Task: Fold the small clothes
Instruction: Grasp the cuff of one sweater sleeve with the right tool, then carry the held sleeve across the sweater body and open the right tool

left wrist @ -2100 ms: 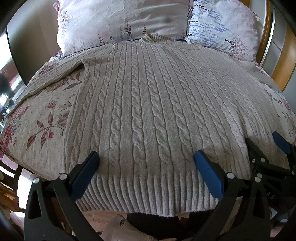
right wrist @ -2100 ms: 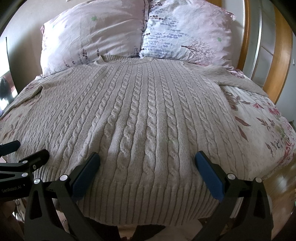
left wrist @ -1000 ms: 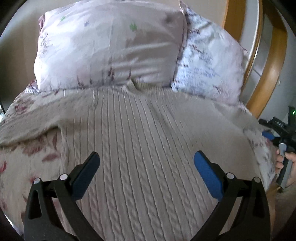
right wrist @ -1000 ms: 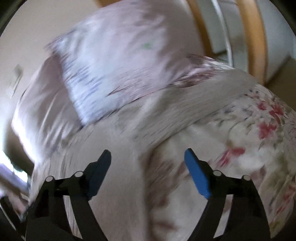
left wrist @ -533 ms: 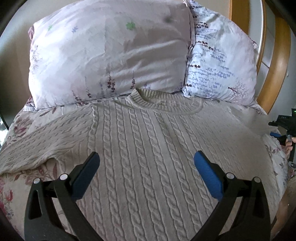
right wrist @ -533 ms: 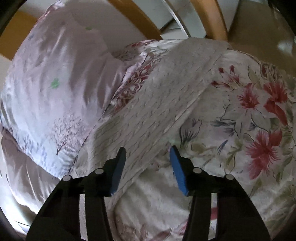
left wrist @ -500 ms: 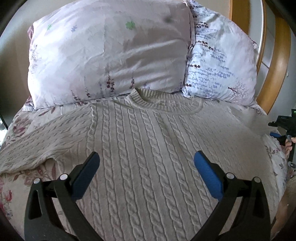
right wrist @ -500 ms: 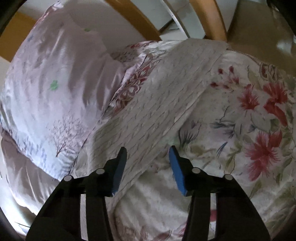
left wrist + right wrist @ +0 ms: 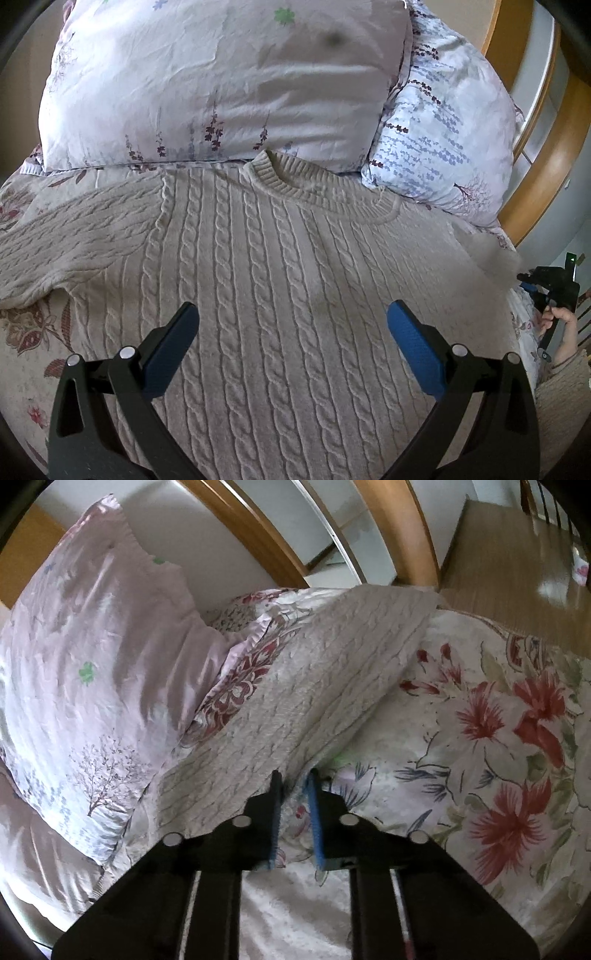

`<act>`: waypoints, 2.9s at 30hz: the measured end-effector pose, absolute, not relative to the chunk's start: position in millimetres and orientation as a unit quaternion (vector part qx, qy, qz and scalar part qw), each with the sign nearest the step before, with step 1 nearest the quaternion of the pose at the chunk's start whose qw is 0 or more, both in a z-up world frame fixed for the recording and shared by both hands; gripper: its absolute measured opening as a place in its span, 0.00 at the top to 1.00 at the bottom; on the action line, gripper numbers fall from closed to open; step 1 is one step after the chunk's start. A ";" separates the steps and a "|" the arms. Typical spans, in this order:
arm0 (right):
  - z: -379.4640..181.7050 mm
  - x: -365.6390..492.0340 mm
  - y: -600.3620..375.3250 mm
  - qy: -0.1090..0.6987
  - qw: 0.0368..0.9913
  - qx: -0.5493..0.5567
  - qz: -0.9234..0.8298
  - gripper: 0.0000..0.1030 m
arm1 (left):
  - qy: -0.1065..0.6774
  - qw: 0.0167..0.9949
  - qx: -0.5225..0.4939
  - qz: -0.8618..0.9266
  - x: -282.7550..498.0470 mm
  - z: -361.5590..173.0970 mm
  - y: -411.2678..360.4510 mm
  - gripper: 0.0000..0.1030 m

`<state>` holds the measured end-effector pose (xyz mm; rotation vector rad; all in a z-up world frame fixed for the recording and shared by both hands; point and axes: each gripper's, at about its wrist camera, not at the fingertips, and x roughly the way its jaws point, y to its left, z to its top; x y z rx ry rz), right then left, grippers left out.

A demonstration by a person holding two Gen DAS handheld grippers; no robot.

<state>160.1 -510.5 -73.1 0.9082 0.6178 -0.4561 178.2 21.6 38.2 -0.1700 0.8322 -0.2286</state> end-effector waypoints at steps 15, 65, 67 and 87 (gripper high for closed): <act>20.9 166.6 -388.5 0.223 0.943 0.231 -0.082 0.91 | 0.385 0.911 -0.091 -0.113 175.5 44.1 27.9 0.02; 21.6 225.4 -313.4 0.276 0.891 0.352 0.076 0.89 | 0.365 0.897 -0.185 -0.167 169.8 47.1 70.5 0.02; 32.6 226.5 -278.9 0.281 0.892 0.331 0.125 0.89 | 0.365 0.889 -0.210 -0.177 171.6 45.6 73.9 0.02; -44.7 162.1 -307.3 0.374 0.812 0.444 0.067 0.46 | 0.451 0.816 -0.330 -0.149 225.5 10.9 57.0 0.31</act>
